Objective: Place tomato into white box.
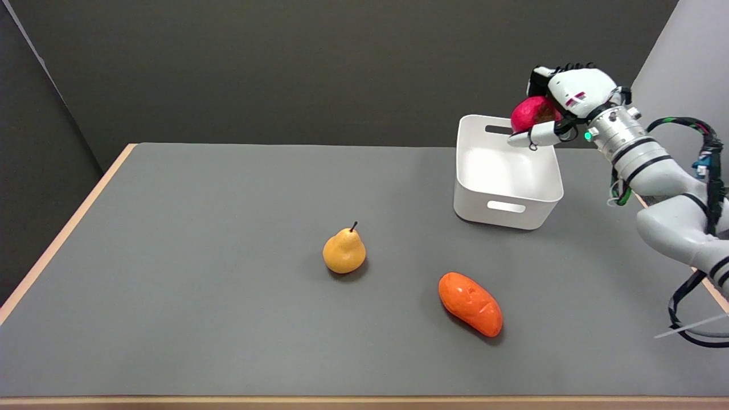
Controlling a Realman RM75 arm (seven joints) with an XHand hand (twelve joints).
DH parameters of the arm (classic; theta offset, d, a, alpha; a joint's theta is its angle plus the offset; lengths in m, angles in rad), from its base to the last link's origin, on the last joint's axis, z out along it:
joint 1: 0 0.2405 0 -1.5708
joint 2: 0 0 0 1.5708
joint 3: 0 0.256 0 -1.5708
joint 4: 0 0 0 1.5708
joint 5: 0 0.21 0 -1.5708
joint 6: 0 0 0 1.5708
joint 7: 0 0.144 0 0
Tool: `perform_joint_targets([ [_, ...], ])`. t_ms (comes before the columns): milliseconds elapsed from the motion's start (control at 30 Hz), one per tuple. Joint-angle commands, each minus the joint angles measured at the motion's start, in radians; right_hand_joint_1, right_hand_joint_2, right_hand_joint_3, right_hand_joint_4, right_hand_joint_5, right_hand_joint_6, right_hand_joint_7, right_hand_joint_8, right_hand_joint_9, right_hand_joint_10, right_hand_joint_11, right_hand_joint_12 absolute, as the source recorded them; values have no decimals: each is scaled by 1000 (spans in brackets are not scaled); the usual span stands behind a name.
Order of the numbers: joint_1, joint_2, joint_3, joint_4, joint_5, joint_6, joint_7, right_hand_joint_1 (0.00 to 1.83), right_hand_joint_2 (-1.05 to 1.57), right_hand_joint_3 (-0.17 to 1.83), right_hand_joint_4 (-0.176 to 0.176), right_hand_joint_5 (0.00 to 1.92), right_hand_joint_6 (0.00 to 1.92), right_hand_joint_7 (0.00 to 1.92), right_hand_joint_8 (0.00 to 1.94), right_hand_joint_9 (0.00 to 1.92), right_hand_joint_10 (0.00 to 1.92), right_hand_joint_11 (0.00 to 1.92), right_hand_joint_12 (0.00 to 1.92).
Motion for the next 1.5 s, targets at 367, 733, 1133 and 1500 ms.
perform_joint_targets([
  [367, 175, -83, -218, -94, 187, -39, 2, 371, 654, 1006, 89, 195, 492, 247, 375, 206, 657, 122, 1170],
  [733, 148, -84, -213, -48, 253, -18, -7, 198, 552, 964, 103, 47, 361, -1, 68, 15, 96, -1, 896],
  [1133, 179, -100, -220, 160, 323, 160, -30, 144, 563, 916, 109, 35, 257, -1, -1, -1, 7, -1, 357],
  [1500, -39, -116, -209, 387, 438, 326, -31, 181, 605, 1008, 95, 43, 294, -1, 103, 24, 65, -1, 369],
])
